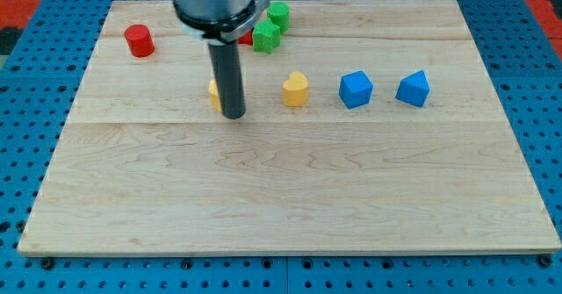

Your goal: Keep green circle on top left to blue cube

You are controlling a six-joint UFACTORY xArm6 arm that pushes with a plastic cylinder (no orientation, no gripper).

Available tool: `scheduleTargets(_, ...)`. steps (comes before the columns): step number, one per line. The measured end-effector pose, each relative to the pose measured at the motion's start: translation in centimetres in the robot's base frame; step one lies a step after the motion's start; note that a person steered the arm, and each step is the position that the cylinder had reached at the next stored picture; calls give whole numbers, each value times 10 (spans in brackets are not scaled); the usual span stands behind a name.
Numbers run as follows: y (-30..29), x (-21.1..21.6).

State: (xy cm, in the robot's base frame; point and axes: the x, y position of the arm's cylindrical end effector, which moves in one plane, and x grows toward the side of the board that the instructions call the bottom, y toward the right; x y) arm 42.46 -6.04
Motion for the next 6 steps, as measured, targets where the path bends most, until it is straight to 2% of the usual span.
scheduleTargets(1, 6, 3)
scheduleTargets(2, 36, -39)
scheduleTargets(3, 31, -91)
scheduleTargets(6, -6, -96)
